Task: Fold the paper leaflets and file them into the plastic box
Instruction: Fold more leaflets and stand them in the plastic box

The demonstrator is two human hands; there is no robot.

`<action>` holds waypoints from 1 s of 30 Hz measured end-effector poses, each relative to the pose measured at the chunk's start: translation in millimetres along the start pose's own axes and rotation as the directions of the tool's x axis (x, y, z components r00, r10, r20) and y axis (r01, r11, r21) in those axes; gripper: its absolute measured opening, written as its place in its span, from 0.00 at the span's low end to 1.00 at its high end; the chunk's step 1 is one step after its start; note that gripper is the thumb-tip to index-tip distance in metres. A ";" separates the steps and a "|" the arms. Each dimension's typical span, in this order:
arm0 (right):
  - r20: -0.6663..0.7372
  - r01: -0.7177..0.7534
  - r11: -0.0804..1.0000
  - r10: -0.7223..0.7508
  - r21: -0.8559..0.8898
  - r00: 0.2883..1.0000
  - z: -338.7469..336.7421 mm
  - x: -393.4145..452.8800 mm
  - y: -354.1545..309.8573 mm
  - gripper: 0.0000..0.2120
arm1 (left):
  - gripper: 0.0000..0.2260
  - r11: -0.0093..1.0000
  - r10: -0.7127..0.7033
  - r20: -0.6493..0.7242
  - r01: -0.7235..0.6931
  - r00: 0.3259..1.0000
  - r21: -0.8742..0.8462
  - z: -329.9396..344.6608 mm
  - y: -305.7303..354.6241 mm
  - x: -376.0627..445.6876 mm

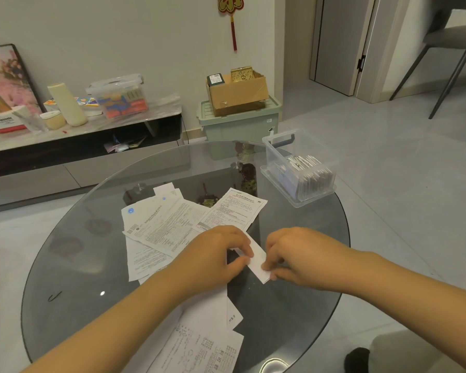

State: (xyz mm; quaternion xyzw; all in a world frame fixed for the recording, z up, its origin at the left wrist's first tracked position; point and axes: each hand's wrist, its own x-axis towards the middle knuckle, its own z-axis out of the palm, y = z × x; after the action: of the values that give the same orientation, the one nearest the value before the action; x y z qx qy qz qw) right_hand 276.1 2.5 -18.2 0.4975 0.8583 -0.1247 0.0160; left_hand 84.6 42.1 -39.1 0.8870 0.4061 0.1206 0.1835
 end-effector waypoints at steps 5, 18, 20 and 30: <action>-0.061 0.071 0.997 -0.073 -0.040 0.995 -2.1 -6.1 -1.5 0.11 | 0.09 0.999 0.026 0.051 -0.024 0.998 -0.038 -5.4 -3.5 -3.4; -0.052 -0.058 0.899 0.089 0.434 0.995 -24.8 6.0 1.9 0.05 | 0.09 1.000 0.024 -0.011 -0.024 1.000 -0.013 3.5 9.2 -6.6; -0.081 -0.056 0.871 0.109 0.488 0.991 -27.0 10.0 0.5 0.04 | 0.08 0.997 -0.019 -0.042 0.016 0.999 -0.075 3.6 9.2 -6.7; -0.030 -0.148 0.982 0.152 0.117 0.988 -12.2 29.6 -2.6 0.08 | 0.19 0.955 -0.265 -0.055 0.254 0.963 -0.155 5.4 6.0 -1.8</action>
State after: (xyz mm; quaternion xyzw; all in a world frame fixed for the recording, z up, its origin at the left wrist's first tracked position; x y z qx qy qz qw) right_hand 260.1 29.2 -10.4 0.5632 0.8099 -0.1625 -0.0197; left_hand 89.4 35.9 -41.6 0.8050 0.5157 0.1583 0.2468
